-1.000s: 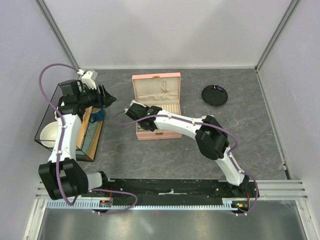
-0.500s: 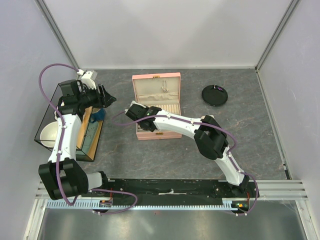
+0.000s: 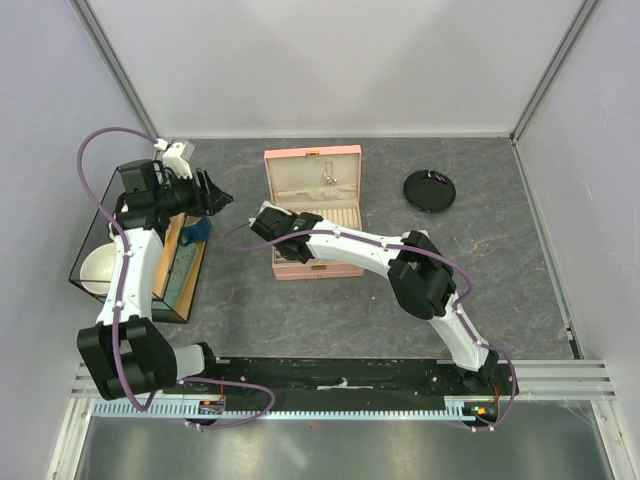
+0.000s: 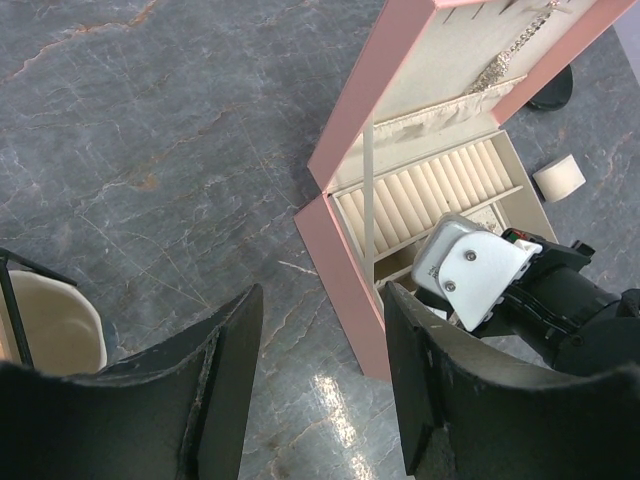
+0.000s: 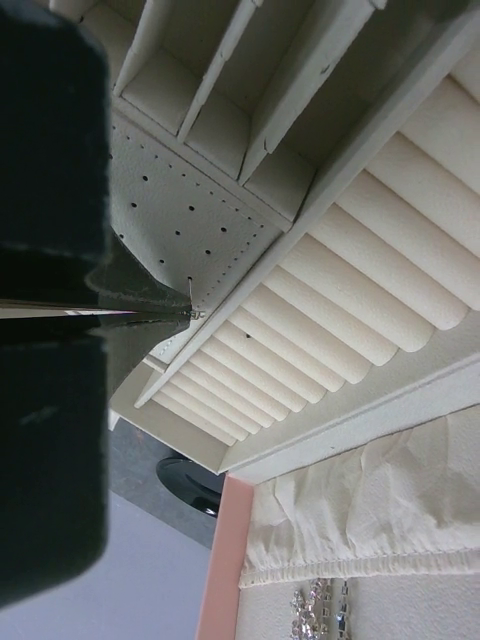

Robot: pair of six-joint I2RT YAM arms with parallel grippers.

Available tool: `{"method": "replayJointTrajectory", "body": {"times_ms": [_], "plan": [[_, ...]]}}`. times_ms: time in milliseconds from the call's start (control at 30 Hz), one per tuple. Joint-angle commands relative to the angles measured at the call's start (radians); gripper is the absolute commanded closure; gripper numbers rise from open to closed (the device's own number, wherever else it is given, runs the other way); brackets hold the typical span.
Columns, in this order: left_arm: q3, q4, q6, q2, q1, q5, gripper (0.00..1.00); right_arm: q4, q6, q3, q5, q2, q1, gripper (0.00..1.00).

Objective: Organize the mixed jewelry

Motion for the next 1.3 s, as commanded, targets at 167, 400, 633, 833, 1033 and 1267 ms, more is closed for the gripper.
{"method": "replayJointTrajectory", "body": {"times_ms": [167, 400, 633, 833, 1033, 1267], "plan": [[0.024, 0.012, -0.03, 0.0, 0.007, 0.028, 0.41, -0.003, 0.004, 0.052, 0.007, 0.027, 0.008, 1.0], [0.024, 0.012, -0.03, 0.0, 0.01, 0.03, 0.41, -0.007, 0.001, 0.047, 0.014, 0.023, 0.009, 1.0], [0.024, 0.012, -0.029, 0.0, 0.01, 0.031, 0.41, -0.013, -0.003, 0.052, 0.04, 0.025, 0.029, 1.0], [0.021, 0.011, -0.029, -0.003, 0.012, 0.031, 0.41, -0.021, -0.002, 0.053, 0.051, 0.033, 0.04, 1.0], [0.019, 0.011, -0.027, -0.006, 0.012, 0.033, 0.41, -0.024, -0.002, 0.058, 0.06, 0.043, 0.045, 1.0], [0.019, 0.011, -0.029, -0.006, 0.017, 0.033, 0.41, -0.024, -0.003, 0.066, 0.06, 0.057, 0.051, 1.0]]}}
